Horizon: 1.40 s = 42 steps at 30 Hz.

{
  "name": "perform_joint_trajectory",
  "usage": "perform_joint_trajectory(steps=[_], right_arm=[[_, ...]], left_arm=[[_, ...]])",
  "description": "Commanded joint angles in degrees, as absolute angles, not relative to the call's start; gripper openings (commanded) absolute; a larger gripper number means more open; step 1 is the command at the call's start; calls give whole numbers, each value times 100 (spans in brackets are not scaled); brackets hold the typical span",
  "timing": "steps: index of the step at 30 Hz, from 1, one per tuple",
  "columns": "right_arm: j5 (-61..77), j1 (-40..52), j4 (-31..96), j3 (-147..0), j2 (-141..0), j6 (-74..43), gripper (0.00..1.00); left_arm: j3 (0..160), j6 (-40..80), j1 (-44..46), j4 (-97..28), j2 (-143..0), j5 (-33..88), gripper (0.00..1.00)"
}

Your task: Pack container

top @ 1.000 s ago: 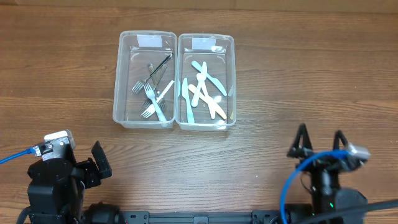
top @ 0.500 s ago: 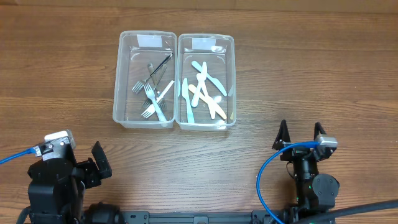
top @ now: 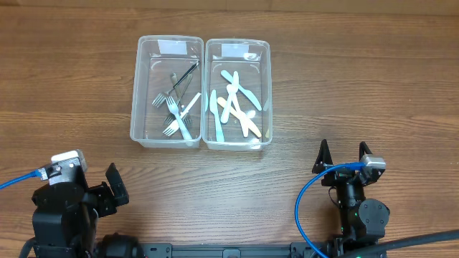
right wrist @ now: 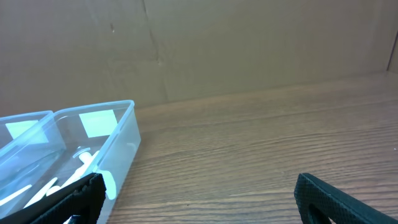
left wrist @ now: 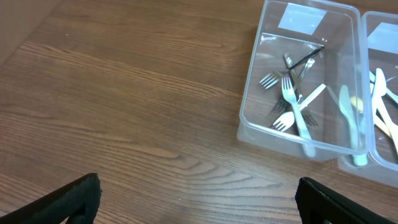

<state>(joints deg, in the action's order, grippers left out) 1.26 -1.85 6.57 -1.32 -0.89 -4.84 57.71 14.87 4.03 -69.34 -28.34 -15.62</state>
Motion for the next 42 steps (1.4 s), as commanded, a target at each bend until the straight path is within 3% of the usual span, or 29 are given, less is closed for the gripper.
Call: perform_joint_trajectory(steps=[1,17,23,36,42], right_arm=[[161,-200,609,-113,-16,-464,100],[161,-200,609,-113,-16,-464,100],[161,-200,609,-113,-16,-464,100],[161,-200,607,-113,-16,-464,100],[161,-200,609,-113,-16,-464,100]], left_arm=[[5741,1566,414,-6919,-2779,-1518,100],[5741,1431,401,-6917,-2751,-1623,100],[5621,1151,117,-6783,-2086,-1656,100],[1859,266,-1,-2211,-141,-480,100],[1035,-38,1,-1050,-19,-440,100]])
